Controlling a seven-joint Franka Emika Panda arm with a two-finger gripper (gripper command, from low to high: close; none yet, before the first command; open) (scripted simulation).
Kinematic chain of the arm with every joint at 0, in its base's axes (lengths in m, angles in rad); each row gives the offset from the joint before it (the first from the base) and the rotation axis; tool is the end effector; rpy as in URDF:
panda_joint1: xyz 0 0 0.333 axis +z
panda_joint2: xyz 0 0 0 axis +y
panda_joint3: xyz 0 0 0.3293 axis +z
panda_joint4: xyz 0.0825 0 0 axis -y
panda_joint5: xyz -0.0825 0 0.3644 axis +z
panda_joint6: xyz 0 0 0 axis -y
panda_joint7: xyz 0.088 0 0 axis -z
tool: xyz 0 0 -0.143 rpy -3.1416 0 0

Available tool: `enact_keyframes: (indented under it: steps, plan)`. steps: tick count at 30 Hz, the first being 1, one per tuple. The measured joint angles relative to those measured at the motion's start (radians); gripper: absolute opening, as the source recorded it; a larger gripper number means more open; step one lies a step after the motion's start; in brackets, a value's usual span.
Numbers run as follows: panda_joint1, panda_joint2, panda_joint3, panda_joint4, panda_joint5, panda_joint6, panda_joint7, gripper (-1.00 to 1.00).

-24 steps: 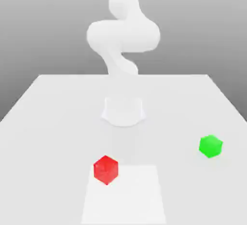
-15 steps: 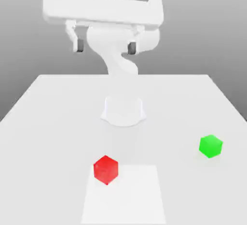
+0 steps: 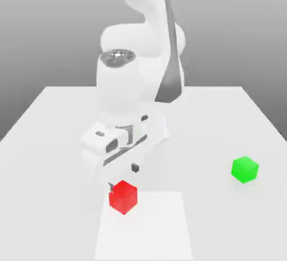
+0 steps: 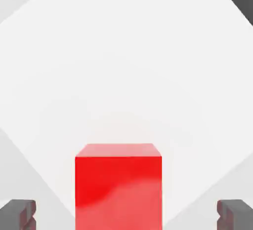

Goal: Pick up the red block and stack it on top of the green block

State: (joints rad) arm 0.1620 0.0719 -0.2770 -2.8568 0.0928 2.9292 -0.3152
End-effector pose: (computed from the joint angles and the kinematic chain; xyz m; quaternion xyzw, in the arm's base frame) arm 0.3486 -0.0484 0.1749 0.9985 0.0551 0.0020 0.0004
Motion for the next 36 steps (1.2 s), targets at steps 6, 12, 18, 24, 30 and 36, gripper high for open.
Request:
enact_keyframes:
  steps: [6,12,18,24,30,36]
  plan:
    - [-0.117,0.130,0.151,0.019,0.140,0.107,-0.102,-1.00]
    - [-0.102,0.105,0.128,0.015,0.110,0.085,-0.081,-1.00]
    - [-0.096,-0.098,0.063,-0.017,-0.108,-0.082,0.077,-1.00]
    - [0.050,-0.162,0.149,-0.015,-0.111,-0.149,-0.109,-1.00]
    - [0.229,-0.190,0.257,-0.004,-0.079,-0.187,-0.369,-1.00]
    - [0.415,-0.218,0.361,0.007,-0.050,-0.226,-0.627,-1.00]
